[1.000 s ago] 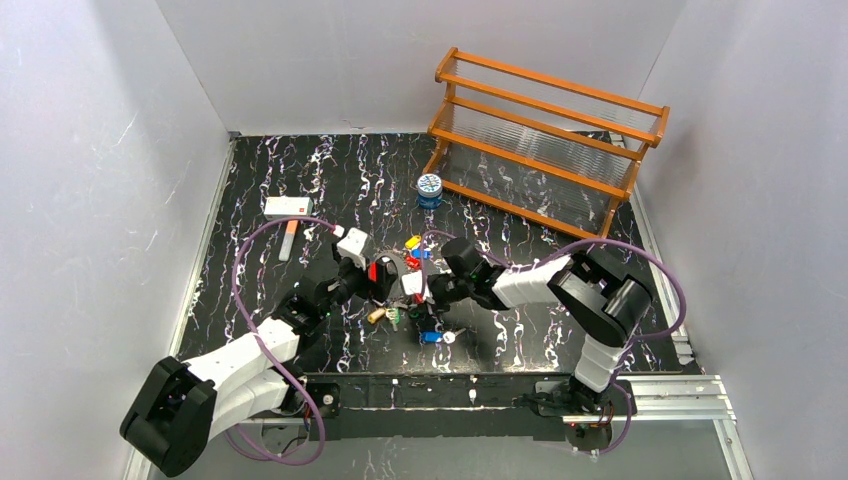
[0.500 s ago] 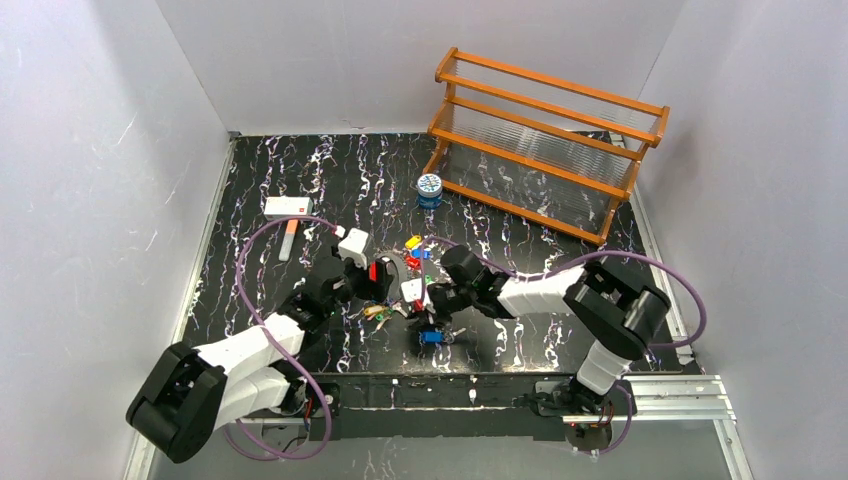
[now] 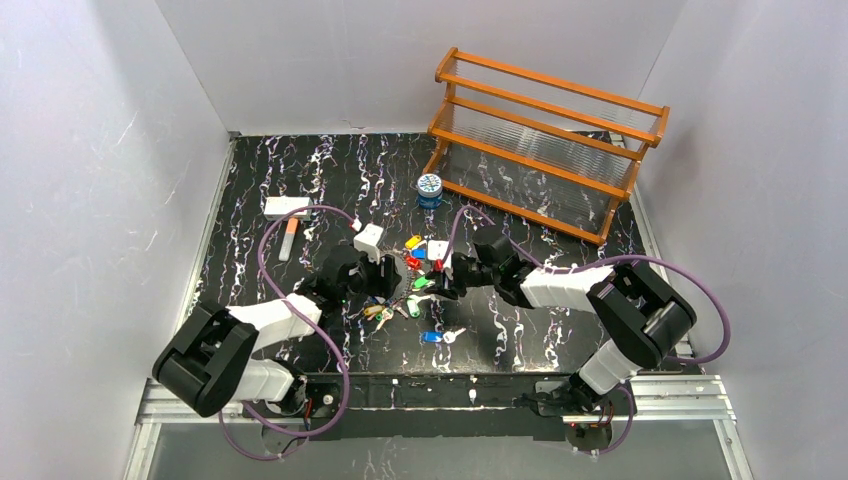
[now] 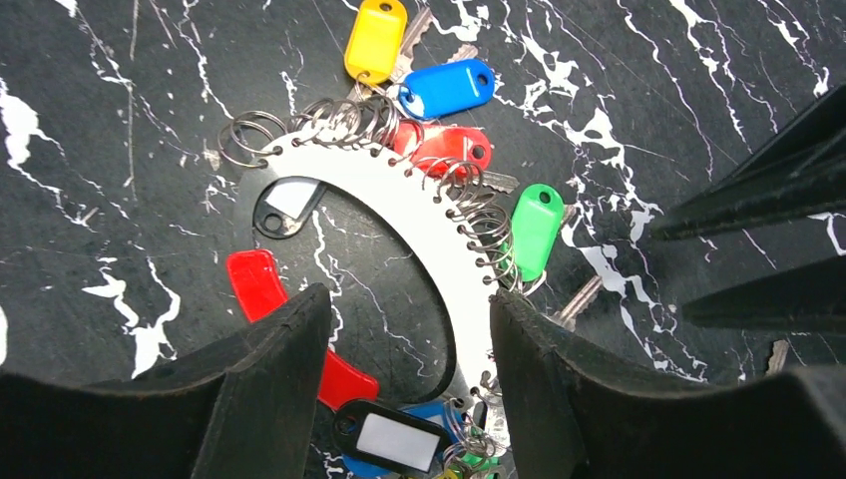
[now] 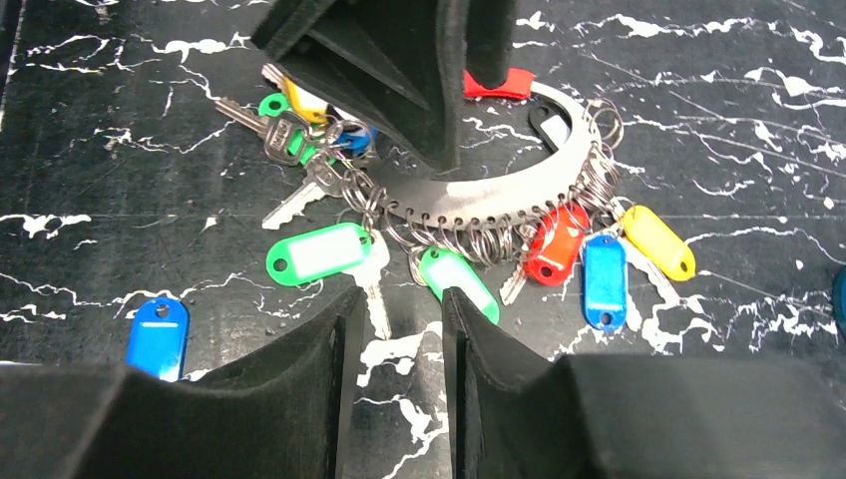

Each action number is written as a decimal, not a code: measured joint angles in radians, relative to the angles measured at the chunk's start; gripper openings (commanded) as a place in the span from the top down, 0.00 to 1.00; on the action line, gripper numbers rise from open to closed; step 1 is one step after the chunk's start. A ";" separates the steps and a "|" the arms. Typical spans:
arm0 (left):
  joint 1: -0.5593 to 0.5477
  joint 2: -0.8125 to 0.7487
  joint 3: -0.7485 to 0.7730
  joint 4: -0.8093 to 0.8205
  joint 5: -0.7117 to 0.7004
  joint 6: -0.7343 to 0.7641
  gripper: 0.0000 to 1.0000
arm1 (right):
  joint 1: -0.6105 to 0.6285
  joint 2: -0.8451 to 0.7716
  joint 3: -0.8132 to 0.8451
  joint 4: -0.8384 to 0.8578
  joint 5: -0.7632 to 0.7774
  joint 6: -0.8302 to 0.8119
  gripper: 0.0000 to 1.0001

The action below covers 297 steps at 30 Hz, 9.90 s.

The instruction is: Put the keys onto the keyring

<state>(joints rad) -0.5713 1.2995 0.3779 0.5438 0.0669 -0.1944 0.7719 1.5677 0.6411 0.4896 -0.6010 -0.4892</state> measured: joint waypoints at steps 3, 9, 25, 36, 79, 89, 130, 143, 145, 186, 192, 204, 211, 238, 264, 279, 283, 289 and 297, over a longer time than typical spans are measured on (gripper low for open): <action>0.000 0.008 0.000 0.001 0.023 -0.027 0.49 | -0.012 0.000 0.000 0.000 0.007 0.013 0.57; 0.000 0.002 -0.006 -0.036 0.022 -0.147 0.52 | -0.013 0.000 0.000 -0.010 0.007 0.015 0.59; -0.028 -0.100 -0.049 -0.207 -0.051 -0.512 0.49 | 0.042 0.066 0.027 -0.011 -0.015 0.023 0.64; -0.035 -0.352 -0.084 -0.297 -0.181 -0.511 0.39 | 0.090 0.174 0.089 0.008 0.027 0.090 0.65; -0.035 -0.403 -0.084 -0.240 -0.212 -0.357 0.34 | 0.058 0.128 0.065 0.022 0.180 -0.036 0.66; -0.035 -0.130 0.058 -0.272 -0.147 -0.241 0.52 | -0.094 0.145 0.090 0.067 0.141 0.145 0.65; -0.040 -0.211 0.027 -0.474 -0.029 -0.357 0.71 | 0.020 0.094 0.069 -0.108 -0.019 0.121 0.59; -0.040 -0.384 0.011 -0.408 -0.042 -0.267 0.56 | 0.018 0.303 0.290 -0.198 -0.027 -0.056 0.60; -0.040 -0.396 0.008 -0.404 -0.043 -0.257 0.55 | 0.017 0.324 0.337 -0.258 -0.050 -0.072 0.62; -0.040 -0.397 -0.050 -0.301 -0.025 -0.222 0.50 | 0.121 0.061 0.093 -0.341 -0.064 0.018 0.62; -0.040 -0.383 -0.050 -0.290 -0.024 -0.226 0.50 | 0.141 0.061 0.093 -0.330 -0.064 0.021 0.62; -0.040 -0.370 -0.050 -0.282 -0.023 -0.235 0.49 | 0.153 0.091 0.093 -0.276 0.034 0.054 0.67; -0.040 -0.356 -0.050 -0.277 -0.021 -0.236 0.49 | 0.155 0.128 0.094 -0.183 0.163 0.080 0.69; -0.040 -0.332 -0.054 -0.259 -0.034 -0.243 0.47 | -0.026 -0.077 -0.003 0.033 0.292 0.192 0.21; -0.039 -0.166 0.053 -0.283 0.026 -0.185 0.44 | -0.280 -0.041 0.010 0.132 0.137 0.697 0.27; -0.037 -0.216 -0.040 -0.192 0.106 -0.180 0.44 | -0.124 -0.006 -0.108 0.241 -0.046 0.588 0.19; -0.037 -0.236 -0.045 -0.185 0.106 -0.184 0.44 | 0.020 -0.002 -0.106 0.170 0.007 0.433 0.30; -0.037 -0.256 -0.052 -0.175 0.105 -0.192 0.44 | 0.140 0.040 -0.095 0.085 0.089 0.291 0.39; -0.037 -0.256 -0.058 -0.175 0.105 -0.198 0.44 | 0.159 0.051 -0.095 0.083 0.151 0.264 0.40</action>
<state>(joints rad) -0.6079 1.0435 0.3202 0.3687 0.1722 -0.3920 0.9314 1.6188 0.5461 0.5724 -0.4503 -0.2249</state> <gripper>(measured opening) 0.557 0.597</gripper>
